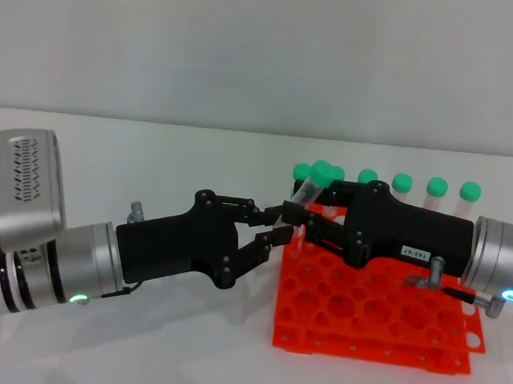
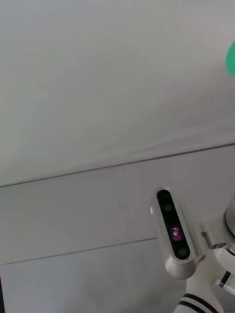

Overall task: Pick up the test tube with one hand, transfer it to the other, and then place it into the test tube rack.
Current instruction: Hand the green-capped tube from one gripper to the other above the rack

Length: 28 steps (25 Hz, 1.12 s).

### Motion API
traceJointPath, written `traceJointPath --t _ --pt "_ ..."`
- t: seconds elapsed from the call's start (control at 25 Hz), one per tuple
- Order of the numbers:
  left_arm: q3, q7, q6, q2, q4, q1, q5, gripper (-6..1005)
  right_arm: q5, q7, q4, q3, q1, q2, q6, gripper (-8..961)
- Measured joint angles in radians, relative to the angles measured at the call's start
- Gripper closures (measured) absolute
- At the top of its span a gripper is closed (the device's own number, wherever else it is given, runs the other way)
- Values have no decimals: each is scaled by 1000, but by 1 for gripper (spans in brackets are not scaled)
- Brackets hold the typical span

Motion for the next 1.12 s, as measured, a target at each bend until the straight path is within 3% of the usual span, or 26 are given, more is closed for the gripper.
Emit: traceJointPath --t 0.4,0.96,1.12 --pt "-1 12 -23 0 17 -1 9 714 1 -6 -9 -1 -12 0 3 682" --pt "-2 20 -32 0 39 17 -12 700 9 -14 -20 -1 -39 0 1 748" --pt "-2 9 -32 0 37 31 -8 585 11 -15 -20 2 -40 0 4 747"
